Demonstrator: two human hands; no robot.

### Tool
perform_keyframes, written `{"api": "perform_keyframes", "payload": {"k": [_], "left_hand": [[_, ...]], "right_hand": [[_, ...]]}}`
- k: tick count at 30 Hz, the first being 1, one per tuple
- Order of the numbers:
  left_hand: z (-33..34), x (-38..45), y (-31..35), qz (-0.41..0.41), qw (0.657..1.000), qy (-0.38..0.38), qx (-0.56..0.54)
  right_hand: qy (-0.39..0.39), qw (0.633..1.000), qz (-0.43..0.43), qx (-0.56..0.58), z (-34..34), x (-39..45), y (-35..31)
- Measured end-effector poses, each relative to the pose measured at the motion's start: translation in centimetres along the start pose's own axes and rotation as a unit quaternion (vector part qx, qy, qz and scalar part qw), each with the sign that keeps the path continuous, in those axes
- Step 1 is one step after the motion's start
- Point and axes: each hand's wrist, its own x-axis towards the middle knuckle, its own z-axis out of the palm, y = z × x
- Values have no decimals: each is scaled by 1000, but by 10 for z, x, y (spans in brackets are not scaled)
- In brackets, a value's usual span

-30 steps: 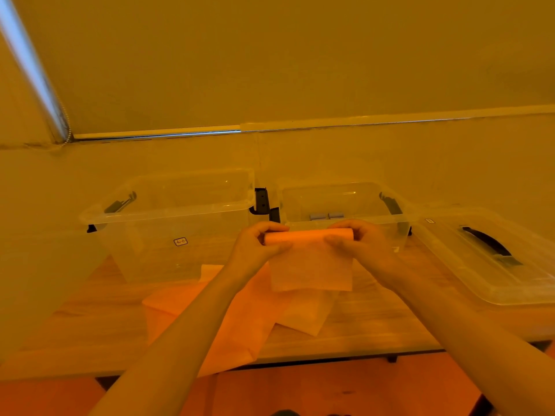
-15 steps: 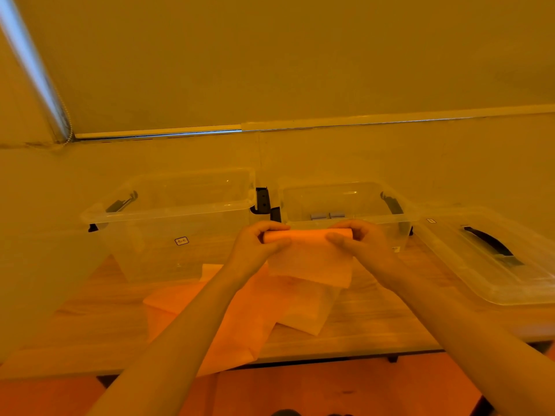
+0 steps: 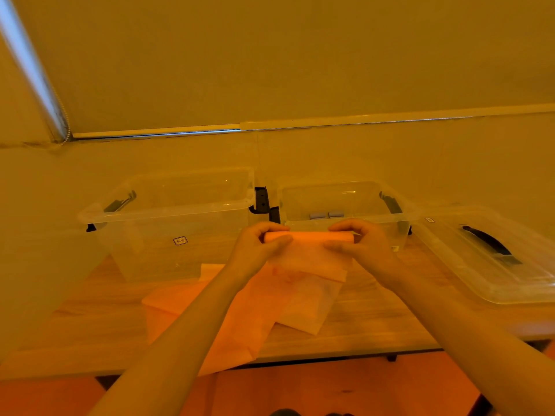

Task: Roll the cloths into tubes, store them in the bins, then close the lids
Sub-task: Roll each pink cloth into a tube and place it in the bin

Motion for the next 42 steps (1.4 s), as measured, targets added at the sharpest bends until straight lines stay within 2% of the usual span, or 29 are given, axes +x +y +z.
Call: {"api": "perform_keyframes", "payload": {"k": [6, 16, 23, 30, 37, 42], "left_hand": [[0, 0, 0, -3, 1000, -27, 0], [0, 0, -2, 7, 1000, -22, 4], [1, 0, 2, 0, 1000, -20, -23], [0, -1, 1, 31, 998, -53, 17], [0, -1, -1, 37, 998, -46, -4], [-2, -3, -1, 50, 998, -42, 17]], "right_hand": [[7, 1000, -7, 10, -2, 2, 0], [-8, 999, 12, 29, -2, 2, 2], [15, 989, 47, 139, -4, 3, 0], [35, 984, 48, 167, -1, 4, -1], [-9, 973, 28, 231, 2, 4, -3], [31, 968, 25, 248, 10, 8, -4]]}}
